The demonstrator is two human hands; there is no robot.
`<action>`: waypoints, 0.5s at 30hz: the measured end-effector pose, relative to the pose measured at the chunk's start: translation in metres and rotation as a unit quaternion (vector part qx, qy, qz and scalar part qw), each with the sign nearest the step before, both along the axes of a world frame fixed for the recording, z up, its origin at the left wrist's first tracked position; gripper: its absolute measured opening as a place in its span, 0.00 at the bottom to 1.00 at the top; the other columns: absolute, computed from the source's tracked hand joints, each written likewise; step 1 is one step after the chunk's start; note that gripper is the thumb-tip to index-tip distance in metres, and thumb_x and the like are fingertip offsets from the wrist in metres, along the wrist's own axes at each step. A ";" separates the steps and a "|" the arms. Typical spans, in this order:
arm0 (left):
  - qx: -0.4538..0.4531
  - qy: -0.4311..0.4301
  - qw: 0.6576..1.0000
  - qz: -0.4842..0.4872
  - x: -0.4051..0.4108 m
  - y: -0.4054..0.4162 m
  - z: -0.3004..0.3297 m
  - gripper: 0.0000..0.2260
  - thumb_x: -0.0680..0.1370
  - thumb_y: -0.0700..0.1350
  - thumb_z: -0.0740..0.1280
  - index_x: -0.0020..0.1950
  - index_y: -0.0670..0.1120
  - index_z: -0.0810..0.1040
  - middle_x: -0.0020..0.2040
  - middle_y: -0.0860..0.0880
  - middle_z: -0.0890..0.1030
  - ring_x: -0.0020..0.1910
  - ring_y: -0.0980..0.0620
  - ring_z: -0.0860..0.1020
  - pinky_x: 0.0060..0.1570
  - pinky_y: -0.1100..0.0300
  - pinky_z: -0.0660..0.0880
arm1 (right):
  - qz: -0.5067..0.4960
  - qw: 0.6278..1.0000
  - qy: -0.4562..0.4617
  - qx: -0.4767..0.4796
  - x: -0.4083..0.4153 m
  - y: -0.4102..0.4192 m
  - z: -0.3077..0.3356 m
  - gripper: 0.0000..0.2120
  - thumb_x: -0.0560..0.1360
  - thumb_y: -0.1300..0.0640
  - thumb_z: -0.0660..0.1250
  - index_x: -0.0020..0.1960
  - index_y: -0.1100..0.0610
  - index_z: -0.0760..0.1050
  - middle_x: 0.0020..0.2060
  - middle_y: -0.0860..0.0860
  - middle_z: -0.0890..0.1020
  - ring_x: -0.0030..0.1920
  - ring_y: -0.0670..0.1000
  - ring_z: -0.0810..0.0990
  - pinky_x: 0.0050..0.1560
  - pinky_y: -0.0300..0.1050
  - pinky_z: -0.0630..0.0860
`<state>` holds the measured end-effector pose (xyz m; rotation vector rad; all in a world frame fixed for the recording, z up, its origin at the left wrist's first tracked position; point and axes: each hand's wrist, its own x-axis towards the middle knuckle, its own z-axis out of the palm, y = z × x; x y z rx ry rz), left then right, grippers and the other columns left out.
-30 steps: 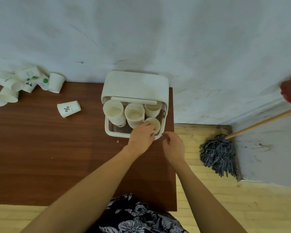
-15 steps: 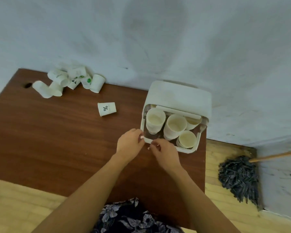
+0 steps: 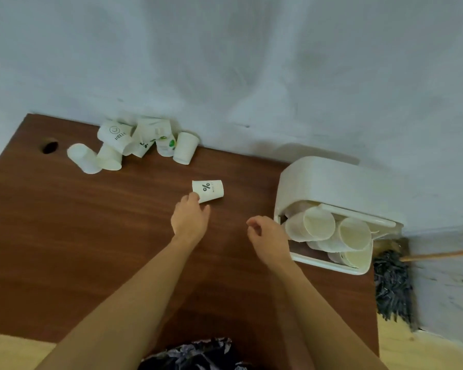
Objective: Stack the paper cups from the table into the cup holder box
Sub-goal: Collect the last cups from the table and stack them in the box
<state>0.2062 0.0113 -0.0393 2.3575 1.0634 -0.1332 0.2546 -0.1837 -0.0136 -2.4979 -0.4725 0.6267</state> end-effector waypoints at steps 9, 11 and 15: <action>-0.023 -0.059 0.996 0.056 0.024 0.091 0.004 0.14 0.78 0.48 0.66 0.63 0.48 0.73 0.58 0.49 0.76 0.55 0.49 0.75 0.52 0.54 0.74 | 0.062 0.997 -0.024 -0.025 0.031 0.105 -0.020 0.19 0.78 0.60 0.64 0.68 0.51 0.72 0.67 0.48 0.73 0.68 0.50 0.69 0.67 0.47 0.71; -0.019 -0.088 0.991 0.095 0.032 0.116 0.006 0.16 0.78 0.48 0.66 0.64 0.47 0.73 0.59 0.49 0.75 0.56 0.49 0.75 0.53 0.54 0.72 | 0.074 0.996 -0.030 -0.036 0.039 0.129 -0.025 0.23 0.77 0.62 0.65 0.70 0.51 0.70 0.71 0.50 0.70 0.72 0.53 0.65 0.71 0.53 0.67; -0.003 -0.154 0.977 0.149 0.053 0.156 0.007 0.23 0.77 0.50 0.68 0.70 0.46 0.67 0.66 0.48 0.70 0.61 0.47 0.74 0.56 0.54 0.74 | 0.094 0.993 -0.043 -0.060 0.057 0.166 -0.038 0.32 0.74 0.66 0.64 0.74 0.49 0.64 0.74 0.50 0.64 0.75 0.55 0.58 0.73 0.57 0.61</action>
